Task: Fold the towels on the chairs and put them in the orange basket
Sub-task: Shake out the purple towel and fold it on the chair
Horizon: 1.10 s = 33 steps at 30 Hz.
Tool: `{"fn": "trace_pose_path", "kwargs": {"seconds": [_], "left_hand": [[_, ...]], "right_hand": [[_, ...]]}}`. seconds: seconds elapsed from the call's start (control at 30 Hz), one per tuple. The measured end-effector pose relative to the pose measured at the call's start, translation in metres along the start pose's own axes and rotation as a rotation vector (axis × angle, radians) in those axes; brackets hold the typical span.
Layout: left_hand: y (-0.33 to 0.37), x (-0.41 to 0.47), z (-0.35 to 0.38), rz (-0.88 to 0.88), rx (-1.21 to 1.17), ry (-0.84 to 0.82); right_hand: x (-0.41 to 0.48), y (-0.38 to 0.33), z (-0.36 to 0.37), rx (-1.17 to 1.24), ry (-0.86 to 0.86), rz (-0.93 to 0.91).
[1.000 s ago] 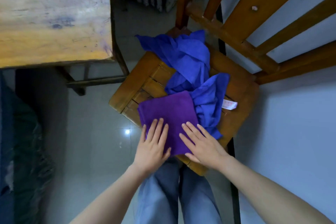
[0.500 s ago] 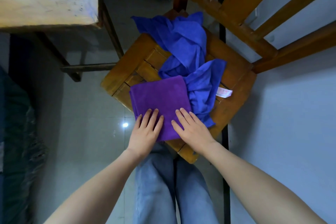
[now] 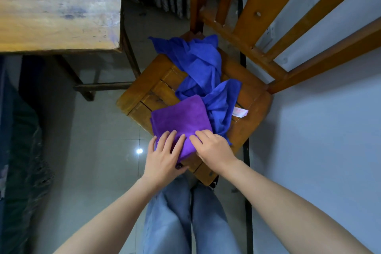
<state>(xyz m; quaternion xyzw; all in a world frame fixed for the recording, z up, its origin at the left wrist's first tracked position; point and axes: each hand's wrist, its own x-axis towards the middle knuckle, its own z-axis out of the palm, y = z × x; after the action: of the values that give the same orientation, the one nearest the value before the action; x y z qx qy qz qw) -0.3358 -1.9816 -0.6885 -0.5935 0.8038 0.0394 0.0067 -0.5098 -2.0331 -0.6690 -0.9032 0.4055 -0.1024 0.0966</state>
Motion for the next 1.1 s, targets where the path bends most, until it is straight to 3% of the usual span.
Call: {"fn": "trace_pose_path", "kwargs": {"seconds": [0.17,0.4,0.83,1.0,1.1], "left_hand": [[0.016,0.008,-0.01,-0.296,-0.057,0.043],[0.0,0.017,-0.038,-0.066,-0.151,0.15],[0.019,0.068,-0.243,0.233,-0.009,0.189],[0.021,0.105,-0.346,0.285,0.108,0.375],[0.022,0.125,-0.408,0.324,0.163,0.505]], "right_hand": [[0.002,-0.002,-0.017,0.001,0.005,-0.006],[-0.003,0.003,-0.045,-0.107,0.111,-0.086],[0.016,0.017,-0.241,-0.315,0.228,-0.202],[0.041,0.024,-0.347,-0.448,0.305,-0.201],[0.057,0.028,-0.405,-0.579,0.465,-0.235]]}}
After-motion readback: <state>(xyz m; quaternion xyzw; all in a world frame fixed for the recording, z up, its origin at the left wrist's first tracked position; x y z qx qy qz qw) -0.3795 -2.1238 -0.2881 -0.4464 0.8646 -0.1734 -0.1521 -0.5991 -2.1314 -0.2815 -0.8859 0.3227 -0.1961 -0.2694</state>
